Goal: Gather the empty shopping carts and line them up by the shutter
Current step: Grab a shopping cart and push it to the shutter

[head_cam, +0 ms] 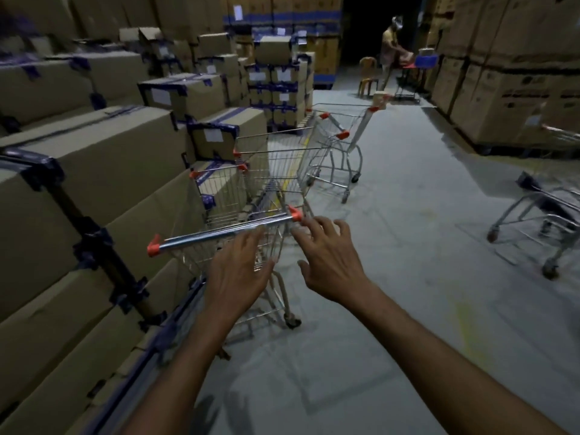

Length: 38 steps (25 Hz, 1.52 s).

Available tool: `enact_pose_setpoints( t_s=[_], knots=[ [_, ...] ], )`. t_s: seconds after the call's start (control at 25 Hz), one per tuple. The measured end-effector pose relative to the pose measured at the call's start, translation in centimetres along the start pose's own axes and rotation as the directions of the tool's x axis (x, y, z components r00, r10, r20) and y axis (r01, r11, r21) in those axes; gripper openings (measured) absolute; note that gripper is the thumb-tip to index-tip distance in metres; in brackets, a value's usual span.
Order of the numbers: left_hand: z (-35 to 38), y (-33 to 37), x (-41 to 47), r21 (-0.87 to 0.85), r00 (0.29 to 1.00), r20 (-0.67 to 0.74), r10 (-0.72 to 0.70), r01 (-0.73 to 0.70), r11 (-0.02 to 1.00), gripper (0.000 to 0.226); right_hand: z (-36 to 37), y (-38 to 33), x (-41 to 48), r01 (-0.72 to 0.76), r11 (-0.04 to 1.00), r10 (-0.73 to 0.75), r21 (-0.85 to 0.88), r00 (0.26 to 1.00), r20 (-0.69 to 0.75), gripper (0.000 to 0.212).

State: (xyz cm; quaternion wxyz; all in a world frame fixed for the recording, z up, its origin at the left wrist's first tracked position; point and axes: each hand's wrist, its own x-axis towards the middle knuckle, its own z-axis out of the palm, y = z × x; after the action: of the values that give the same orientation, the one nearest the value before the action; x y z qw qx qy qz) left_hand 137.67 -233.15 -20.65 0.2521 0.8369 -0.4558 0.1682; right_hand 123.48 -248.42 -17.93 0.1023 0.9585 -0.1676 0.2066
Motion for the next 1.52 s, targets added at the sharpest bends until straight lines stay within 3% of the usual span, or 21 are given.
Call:
enact_pose_setpoints(
  t_s=[0.32,0.56,0.76,0.84,1.24,1.52],
  knots=[
    [4.7,-8.3,6.1,0.329,0.992,0.069,-0.106,0.078,0.941,0.089,9.2,-1.7,12.0,0.181,0.982,-0.184,0.05,0.981,0.062,0.091],
    [8.6,-16.7,11.4,0.339,0.954,0.174,-0.245,0.175,0.924,0.089,16.4,-4.2,20.7,0.069,0.983,-0.106,0.169,0.968,0.226,0.094],
    [12.2,-21.4,12.9,0.367,0.888,0.357,-0.289,0.151,0.918,0.074,21.5,-5.5,23.8,0.026,0.985,-0.105,0.172,0.878,0.467,0.105],
    [13.7,-22.7,12.5,0.353,0.875,0.395,-0.28,0.137,0.926,0.069,23.2,-5.6,23.7,0.031,0.986,-0.116,0.165,0.839,0.532,0.099],
    [15.8,-23.2,13.2,0.331,0.898,0.349,-0.268,0.149,0.932,0.039,25.9,-5.0,23.7,-0.018,0.986,-0.056,0.167,0.9,0.433,0.042],
    [14.9,-18.4,11.6,0.362,0.87,0.407,-0.279,0.126,0.923,0.038,24.3,-2.6,22.1,-0.023,0.988,-0.059,0.154,0.86,0.507,0.031]
  ],
)
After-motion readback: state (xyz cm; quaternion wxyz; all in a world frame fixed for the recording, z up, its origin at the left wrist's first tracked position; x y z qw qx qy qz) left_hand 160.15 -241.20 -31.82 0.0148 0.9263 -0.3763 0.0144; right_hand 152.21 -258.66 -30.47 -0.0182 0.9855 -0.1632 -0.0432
